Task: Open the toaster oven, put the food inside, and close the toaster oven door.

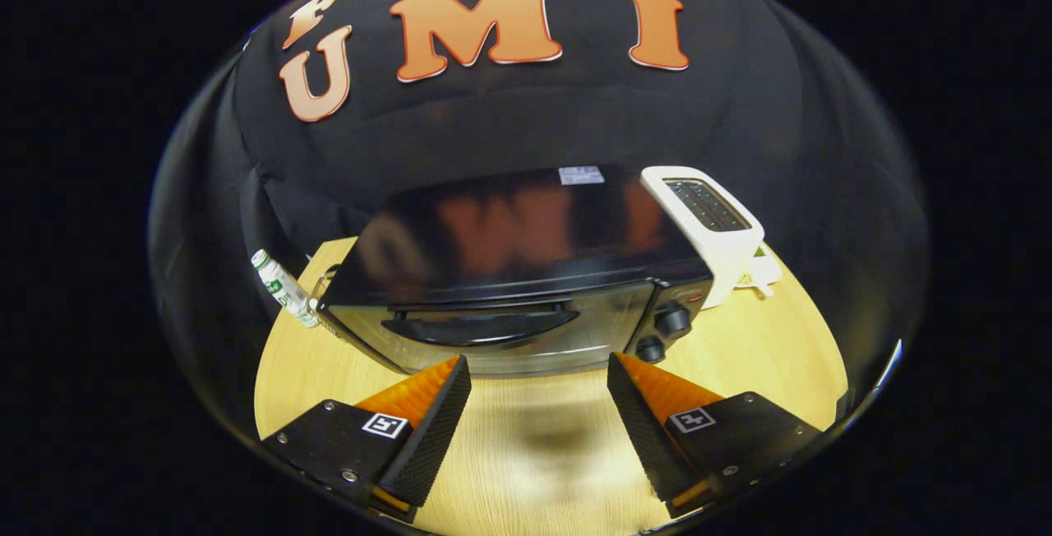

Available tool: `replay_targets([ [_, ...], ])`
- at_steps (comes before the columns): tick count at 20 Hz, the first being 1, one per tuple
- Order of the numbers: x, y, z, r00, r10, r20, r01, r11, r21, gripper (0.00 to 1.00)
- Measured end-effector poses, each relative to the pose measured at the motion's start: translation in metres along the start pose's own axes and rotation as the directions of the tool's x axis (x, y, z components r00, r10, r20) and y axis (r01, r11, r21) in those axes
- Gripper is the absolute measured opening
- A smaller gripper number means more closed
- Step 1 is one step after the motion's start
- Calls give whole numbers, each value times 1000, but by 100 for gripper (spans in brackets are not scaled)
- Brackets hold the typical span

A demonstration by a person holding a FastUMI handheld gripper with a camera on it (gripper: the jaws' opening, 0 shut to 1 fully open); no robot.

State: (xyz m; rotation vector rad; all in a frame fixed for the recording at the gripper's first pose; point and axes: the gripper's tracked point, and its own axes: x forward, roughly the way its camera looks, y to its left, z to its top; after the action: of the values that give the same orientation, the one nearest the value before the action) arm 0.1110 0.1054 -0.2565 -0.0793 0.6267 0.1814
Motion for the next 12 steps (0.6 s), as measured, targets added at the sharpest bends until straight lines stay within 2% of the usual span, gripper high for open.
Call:
replay_targets([
  [5, -50, -12, 63, 991, 1, 132, -7, 999, 47, 99],
  [8, -80, -17, 107, 975, -9, 221, 9, 1000, -1, 99],
  [12, -127, -20, 169, 936, -21, 352, 41, 998, -51, 99],
])
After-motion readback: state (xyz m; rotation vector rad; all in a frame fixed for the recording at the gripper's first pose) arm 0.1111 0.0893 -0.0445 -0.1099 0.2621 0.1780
